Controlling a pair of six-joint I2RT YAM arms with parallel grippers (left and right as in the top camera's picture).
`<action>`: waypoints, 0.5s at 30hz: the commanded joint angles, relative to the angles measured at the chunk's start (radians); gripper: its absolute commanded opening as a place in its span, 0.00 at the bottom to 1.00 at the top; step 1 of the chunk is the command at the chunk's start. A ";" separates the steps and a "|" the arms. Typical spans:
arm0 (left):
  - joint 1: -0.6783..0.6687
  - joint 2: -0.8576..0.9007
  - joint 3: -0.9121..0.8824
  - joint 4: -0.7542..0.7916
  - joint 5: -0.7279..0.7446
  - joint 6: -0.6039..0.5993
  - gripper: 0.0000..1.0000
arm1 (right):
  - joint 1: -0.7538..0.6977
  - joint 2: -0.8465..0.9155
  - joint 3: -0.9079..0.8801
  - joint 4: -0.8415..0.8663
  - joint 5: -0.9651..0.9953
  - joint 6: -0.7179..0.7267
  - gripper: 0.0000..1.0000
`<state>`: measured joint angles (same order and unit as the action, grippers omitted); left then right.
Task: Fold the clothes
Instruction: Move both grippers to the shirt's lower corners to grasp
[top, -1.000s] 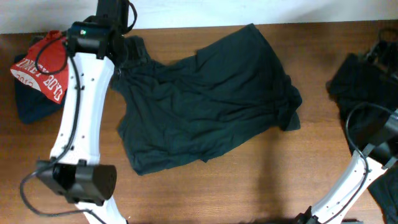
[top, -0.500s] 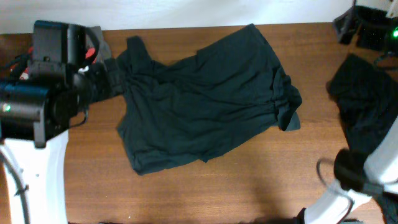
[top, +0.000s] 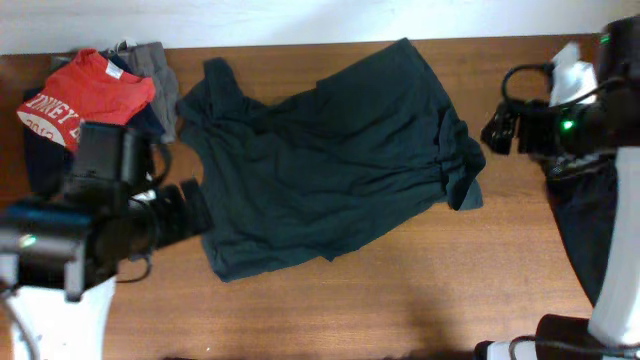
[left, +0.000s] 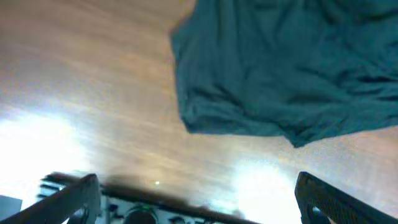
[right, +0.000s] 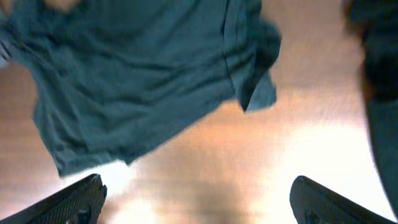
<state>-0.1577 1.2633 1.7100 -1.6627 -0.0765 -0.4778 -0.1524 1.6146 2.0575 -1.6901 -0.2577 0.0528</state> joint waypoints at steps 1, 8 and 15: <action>-0.003 -0.069 -0.203 0.056 0.099 -0.068 0.99 | 0.009 -0.011 -0.154 0.029 0.005 -0.020 0.99; -0.003 -0.113 -0.637 0.222 0.285 -0.091 0.99 | 0.008 -0.005 -0.394 0.222 -0.003 -0.010 0.99; -0.003 -0.113 -0.902 0.417 0.355 -0.091 0.99 | 0.008 -0.005 -0.492 0.308 -0.003 -0.010 0.99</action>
<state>-0.1577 1.1587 0.8650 -1.2911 0.2291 -0.5579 -0.1524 1.6203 1.5917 -1.3983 -0.2588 0.0452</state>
